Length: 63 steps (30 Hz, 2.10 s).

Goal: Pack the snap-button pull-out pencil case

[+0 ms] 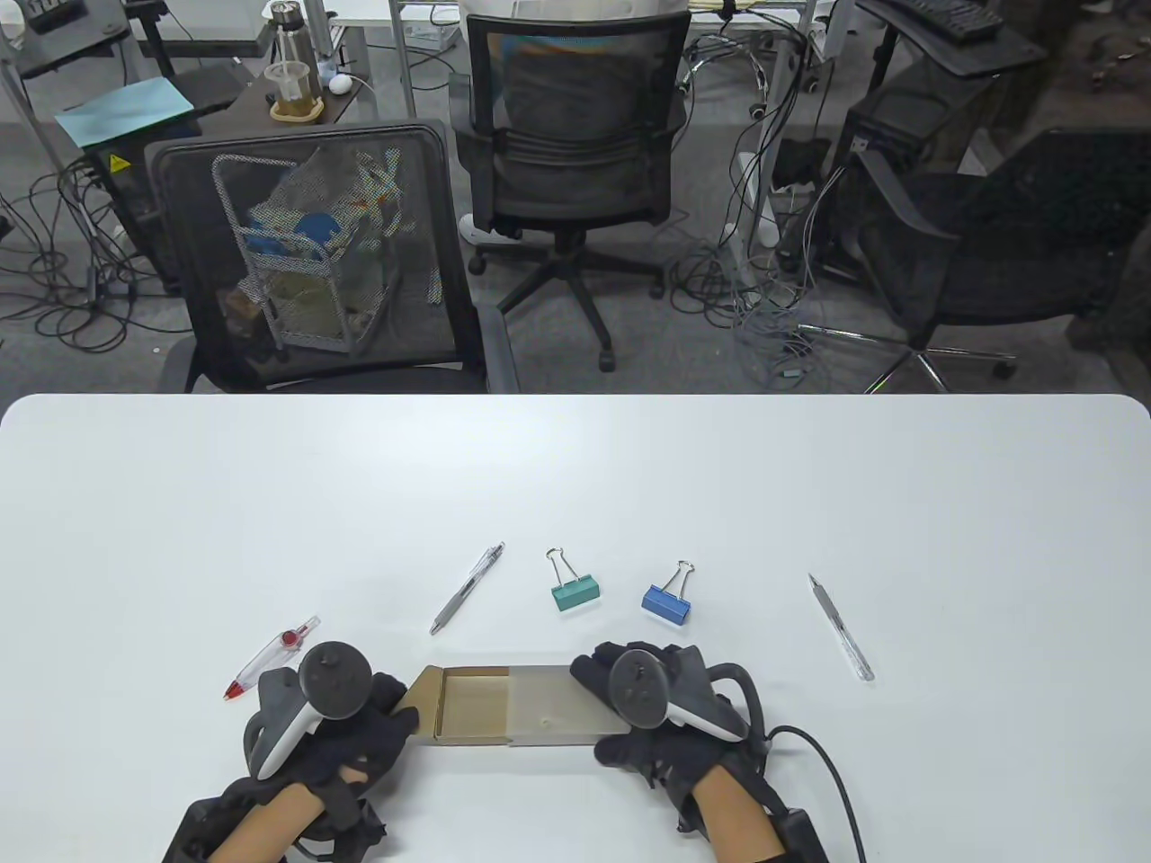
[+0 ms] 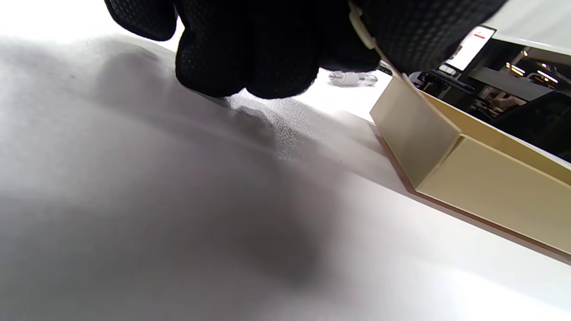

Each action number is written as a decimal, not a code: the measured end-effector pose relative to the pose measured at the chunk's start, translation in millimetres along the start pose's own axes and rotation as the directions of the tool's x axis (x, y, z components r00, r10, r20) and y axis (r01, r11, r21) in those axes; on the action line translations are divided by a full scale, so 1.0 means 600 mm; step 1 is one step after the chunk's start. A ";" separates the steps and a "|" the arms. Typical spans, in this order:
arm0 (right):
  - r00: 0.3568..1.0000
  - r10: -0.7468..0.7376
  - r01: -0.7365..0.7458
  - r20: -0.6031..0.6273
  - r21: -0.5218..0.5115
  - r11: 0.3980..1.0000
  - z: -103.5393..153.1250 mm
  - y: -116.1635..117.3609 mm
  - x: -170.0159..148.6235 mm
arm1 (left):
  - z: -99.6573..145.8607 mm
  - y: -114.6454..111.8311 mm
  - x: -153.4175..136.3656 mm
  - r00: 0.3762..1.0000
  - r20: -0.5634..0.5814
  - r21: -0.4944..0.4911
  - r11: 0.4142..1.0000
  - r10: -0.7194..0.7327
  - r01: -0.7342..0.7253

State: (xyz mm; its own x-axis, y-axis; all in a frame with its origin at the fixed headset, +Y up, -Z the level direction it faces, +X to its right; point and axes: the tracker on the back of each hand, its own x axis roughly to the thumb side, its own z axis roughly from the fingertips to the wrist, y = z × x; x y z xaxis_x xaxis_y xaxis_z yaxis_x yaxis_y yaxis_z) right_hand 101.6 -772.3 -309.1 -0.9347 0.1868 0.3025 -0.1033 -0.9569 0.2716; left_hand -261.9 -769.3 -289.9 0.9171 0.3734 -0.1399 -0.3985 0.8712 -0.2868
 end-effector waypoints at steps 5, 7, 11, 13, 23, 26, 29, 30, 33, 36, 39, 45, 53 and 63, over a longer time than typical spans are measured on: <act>0.998 -0.040 0.040 -0.044 0.001 0.999 0.026 -0.005 -0.061 | -0.001 0.003 -0.004 1.000 -0.013 -0.002 1.000 0.002 -0.002; 0.995 -0.099 0.099 -0.032 0.001 0.995 0.027 -0.001 -0.071 | -0.004 0.001 -0.005 1.000 -0.010 -0.025 0.999 0.020 -0.020; 0.998 -0.058 0.058 -0.037 -0.004 0.998 0.028 -0.003 -0.068 | -0.003 0.001 -0.004 1.000 -0.007 -0.008 1.000 0.007 -0.007; 0.997 -0.072 0.072 -0.033 -0.005 0.997 0.028 -0.002 -0.069 | -0.003 0.002 -0.006 1.000 -0.004 -0.014 1.000 0.019 -0.019; 0.997 -0.065 0.066 -0.030 0.010 0.998 0.028 -0.002 -0.066 | 0.000 0.032 0.007 0.999 0.044 0.001 1.000 0.028 -0.028; 0.997 -0.067 0.067 -0.028 0.008 0.998 0.028 -0.002 -0.067 | 0.004 0.059 0.013 0.996 0.075 0.044 0.998 0.040 -0.043; 0.997 -0.070 0.070 -0.027 0.008 0.998 0.028 -0.002 -0.067 | 0.005 0.090 0.016 0.997 0.073 0.129 0.991 0.035 -0.045; 0.997 -0.072 0.072 -0.027 0.008 0.997 0.028 -0.002 -0.067 | 0.005 0.098 0.016 0.997 0.068 0.150 0.988 0.027 -0.037; 0.997 -0.074 0.074 -0.026 0.008 0.997 0.028 -0.001 -0.067 | 0.000 0.117 0.011 1.000 0.014 0.247 0.969 -0.022 0.018; 0.997 -0.078 0.078 -0.024 0.007 0.997 0.029 -0.001 -0.068 | -0.008 0.115 0.004 0.997 0.001 0.329 0.942 -0.073 0.069; 0.997 -0.080 0.080 -0.023 0.006 0.997 0.029 -0.001 -0.068 | -0.012 0.099 -0.006 0.986 -0.035 0.405 0.900 -0.164 0.164; 0.997 -0.072 0.072 -0.024 0.007 0.997 0.028 -0.002 -0.068 | -0.002 0.081 -0.021 0.960 -0.058 0.474 0.838 -0.276 0.269; 0.976 -0.217 0.218 0.020 -0.074 0.973 0.040 -0.028 -0.060 | 0.003 0.079 -0.023 0.958 -0.055 0.477 0.835 -0.283 0.274; 0.837 -0.169 -0.014 -0.521 -0.329 0.944 -0.005 -0.127 0.013 | 0.004 0.078 -0.023 0.952 -0.049 0.483 0.827 -0.302 0.288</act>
State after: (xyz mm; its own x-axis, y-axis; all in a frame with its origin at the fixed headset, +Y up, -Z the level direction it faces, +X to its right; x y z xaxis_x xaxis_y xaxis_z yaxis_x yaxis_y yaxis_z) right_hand 101.3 -698.6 -330.4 -0.9418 0.2019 -0.2689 -0.1962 -0.9794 -0.0483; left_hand -293.1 -732.6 -299.1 0.9927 0.0765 -0.0931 -0.0588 0.9819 0.1799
